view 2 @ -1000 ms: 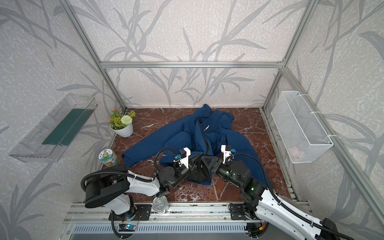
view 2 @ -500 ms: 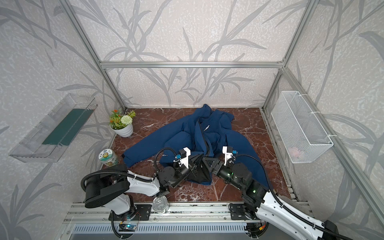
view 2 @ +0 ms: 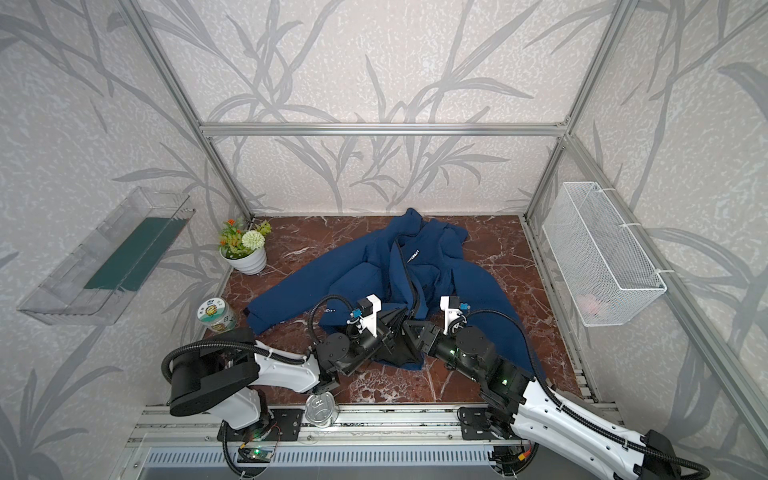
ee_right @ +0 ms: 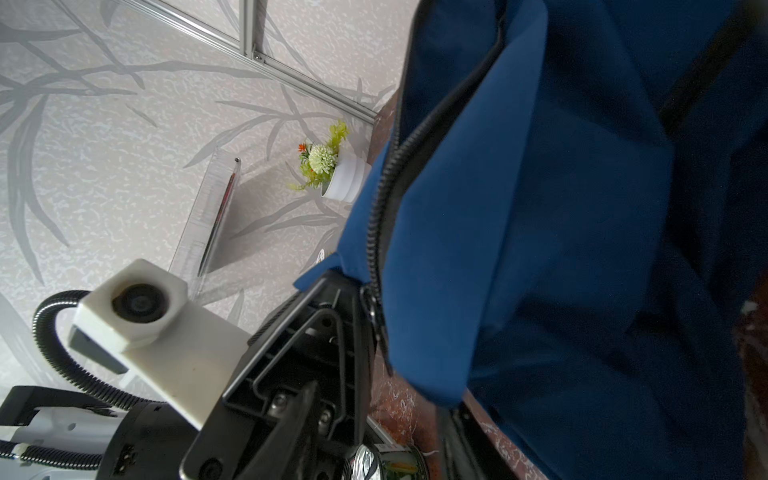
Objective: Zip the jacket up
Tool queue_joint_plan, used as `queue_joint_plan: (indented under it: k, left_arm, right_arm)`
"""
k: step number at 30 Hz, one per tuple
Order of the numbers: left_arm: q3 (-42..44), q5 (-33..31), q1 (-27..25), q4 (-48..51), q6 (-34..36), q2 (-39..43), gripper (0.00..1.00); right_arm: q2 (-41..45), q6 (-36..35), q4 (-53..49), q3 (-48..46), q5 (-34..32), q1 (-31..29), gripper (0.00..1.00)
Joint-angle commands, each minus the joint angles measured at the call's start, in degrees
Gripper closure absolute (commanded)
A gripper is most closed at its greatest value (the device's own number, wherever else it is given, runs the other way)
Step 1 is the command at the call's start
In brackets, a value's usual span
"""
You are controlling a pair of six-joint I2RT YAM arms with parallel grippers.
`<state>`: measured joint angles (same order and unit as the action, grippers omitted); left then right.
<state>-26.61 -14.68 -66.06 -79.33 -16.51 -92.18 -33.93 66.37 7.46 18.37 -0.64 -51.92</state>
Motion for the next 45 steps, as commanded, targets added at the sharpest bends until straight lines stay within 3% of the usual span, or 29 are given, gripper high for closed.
queue_joint_plan:
  k: [1,6,17,34,45]
  left_arm:
    - [0.2,-0.4,-0.3,-1.9,0.4,1.6,1.00]
    - [0.3,-0.4,-0.4,-1.9,0.5,1.7,1.00]
    - [0.5,-0.4,-0.4,-1.9,0.6,1.8,1.00]
    - [0.7,-0.3,-0.3,-1.9,0.5,2.0,1.00]
    - [0.7,-0.2,-0.4,-1.9,0.6,2.2,1.00]
  right_arm:
    - [0.2,-1.0,2.7,1.4,-1.3,-0.6,0.58]
    - [0.9,-1.3,3.0,1.0,-3.3,-1.3,0.63]
    - [-0.9,-1.0,6.3,0.3,-4.3,-1.6,0.65]
    - [-2.9,-0.9,8.9,-0.5,-5.8,-1.6,0.76]
    - [-4.4,-0.3,9.4,-0.5,-6.8,-1.6,0.77]
